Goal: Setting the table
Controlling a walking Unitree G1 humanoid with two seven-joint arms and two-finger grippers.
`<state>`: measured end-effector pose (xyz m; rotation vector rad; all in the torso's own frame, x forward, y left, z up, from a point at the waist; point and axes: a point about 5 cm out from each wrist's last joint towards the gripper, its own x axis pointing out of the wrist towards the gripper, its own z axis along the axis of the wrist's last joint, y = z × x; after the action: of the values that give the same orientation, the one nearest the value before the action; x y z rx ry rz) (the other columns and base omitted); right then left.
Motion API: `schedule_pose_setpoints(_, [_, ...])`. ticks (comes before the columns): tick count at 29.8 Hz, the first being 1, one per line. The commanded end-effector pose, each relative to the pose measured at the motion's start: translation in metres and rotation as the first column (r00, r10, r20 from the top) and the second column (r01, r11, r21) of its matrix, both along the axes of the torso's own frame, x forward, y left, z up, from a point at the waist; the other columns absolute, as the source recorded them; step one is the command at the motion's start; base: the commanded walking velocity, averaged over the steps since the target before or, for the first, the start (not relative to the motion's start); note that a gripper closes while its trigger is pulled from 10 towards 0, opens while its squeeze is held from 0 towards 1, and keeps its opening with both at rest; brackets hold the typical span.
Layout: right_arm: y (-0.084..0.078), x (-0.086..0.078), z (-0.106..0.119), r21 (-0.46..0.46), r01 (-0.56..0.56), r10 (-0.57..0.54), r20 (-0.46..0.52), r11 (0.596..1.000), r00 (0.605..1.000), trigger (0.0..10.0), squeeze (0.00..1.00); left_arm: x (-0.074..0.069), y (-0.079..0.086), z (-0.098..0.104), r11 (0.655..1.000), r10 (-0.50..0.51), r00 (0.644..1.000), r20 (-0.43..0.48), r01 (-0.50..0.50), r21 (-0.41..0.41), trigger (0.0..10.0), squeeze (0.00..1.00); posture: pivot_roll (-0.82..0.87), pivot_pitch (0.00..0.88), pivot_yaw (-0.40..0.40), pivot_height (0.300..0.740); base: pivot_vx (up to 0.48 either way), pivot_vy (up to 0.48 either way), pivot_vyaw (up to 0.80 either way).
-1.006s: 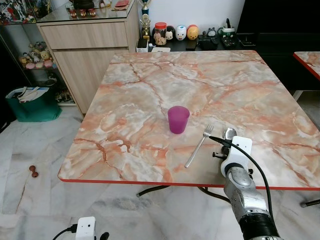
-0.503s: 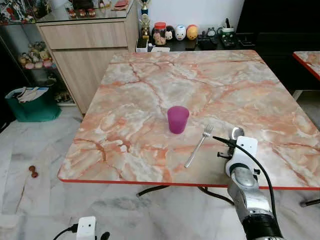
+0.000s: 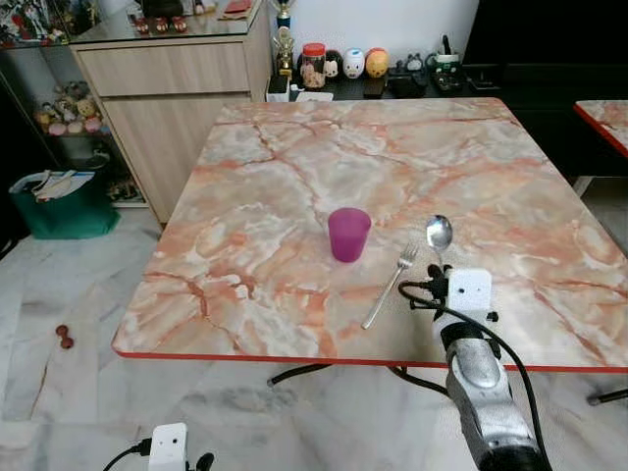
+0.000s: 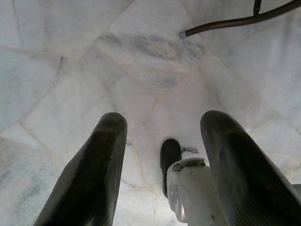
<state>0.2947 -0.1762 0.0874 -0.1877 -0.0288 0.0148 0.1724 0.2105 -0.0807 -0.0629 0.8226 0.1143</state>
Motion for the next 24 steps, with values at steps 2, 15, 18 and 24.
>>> schedule_pose_setpoints(2, [-0.005,-0.003,0.016,-0.001,-0.014,0.015,0.088,1.000,0.996,10.0,0.00,-0.005,0.005,-0.001,1.000,0.013,1.000,-0.011,-0.013,0.010,10.0,0.00,-0.07,0.000,0.029,0.740,0.000,0.000,0.00])
schedule_pose_setpoints(15, [0.035,0.008,0.030,0.068,-0.128,0.115,0.174,0.989,0.978,10.0,0.00,0.001,0.013,0.003,0.997,0.078,0.997,0.014,-0.078,0.015,10.0,0.00,-0.09,0.000,0.046,0.740,0.000,0.000,0.00])
schedule_pose_setpoints(18, [0.038,0.007,0.031,0.066,-0.138,0.124,0.180,0.988,0.976,10.0,0.00,0.001,0.013,0.003,0.996,0.087,0.996,0.019,-0.087,0.010,10.0,0.00,-0.09,0.000,0.042,0.740,0.000,0.000,0.00])
schedule_pose_setpoints(24, [0.037,0.003,0.034,0.077,-0.156,0.138,0.200,0.985,0.970,10.0,0.00,-0.002,0.013,0.002,0.994,0.112,0.993,0.020,-0.112,0.008,10.0,0.00,-0.08,0.000,0.034,0.740,0.000,0.000,0.00])
